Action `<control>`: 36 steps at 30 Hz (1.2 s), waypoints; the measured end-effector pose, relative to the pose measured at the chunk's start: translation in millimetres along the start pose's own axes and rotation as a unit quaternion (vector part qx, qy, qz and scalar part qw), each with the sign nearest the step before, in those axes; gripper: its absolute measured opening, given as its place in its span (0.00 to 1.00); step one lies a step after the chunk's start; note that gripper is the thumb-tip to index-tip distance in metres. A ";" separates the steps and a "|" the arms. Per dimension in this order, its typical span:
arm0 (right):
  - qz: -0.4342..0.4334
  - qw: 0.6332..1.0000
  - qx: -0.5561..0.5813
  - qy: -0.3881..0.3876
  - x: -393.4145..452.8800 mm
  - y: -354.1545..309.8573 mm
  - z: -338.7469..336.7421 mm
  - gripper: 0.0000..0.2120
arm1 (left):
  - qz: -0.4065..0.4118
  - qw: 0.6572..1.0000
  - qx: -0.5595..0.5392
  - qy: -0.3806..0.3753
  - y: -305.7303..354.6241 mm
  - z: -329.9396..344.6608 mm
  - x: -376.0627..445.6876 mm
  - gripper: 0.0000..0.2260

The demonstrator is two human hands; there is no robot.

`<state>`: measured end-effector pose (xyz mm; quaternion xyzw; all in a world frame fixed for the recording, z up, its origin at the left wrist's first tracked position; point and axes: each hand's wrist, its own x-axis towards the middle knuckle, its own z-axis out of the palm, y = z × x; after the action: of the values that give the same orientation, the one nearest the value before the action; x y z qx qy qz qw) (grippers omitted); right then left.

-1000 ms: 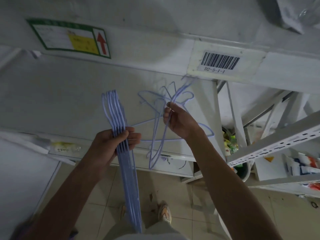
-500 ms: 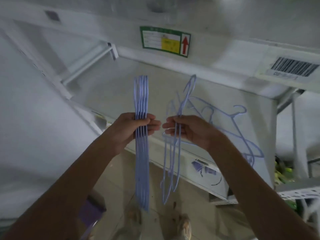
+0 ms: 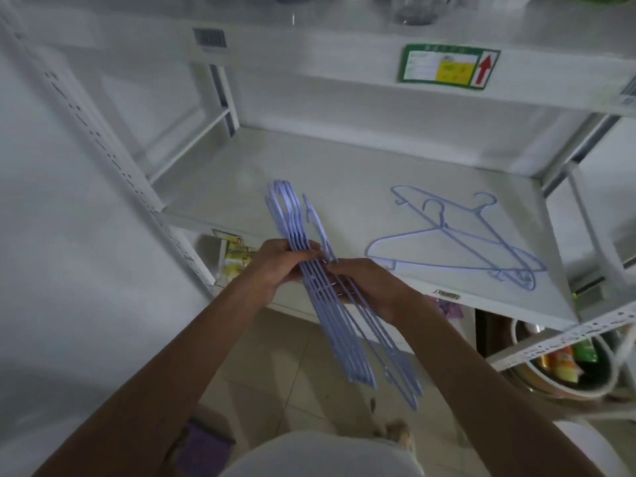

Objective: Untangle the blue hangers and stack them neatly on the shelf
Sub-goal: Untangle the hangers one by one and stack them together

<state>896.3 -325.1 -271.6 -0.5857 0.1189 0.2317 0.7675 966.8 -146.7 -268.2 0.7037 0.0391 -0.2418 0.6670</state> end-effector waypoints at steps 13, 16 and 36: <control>0.009 0.999 0.008 0.042 6.7 12.3 31.5 0.16 | -0.046 0.996 0.032 -0.073 -13.8 -41.0 9.9 0.09; -0.008 0.999 -0.014 0.052 10.9 8.6 26.3 0.14 | -0.045 0.995 0.024 -0.080 -12.0 -33.2 12.0 0.09; -0.216 0.876 -0.425 0.072 12.7 -27.6 -50.7 0.08 | 0.022 0.995 -0.076 -0.059 -2.7 65.3 13.5 0.12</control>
<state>925.4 -376.4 -268.6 -0.8816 -0.0657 0.0457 0.4651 958.9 -212.5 -275.5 0.6358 0.0021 -0.2643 0.7252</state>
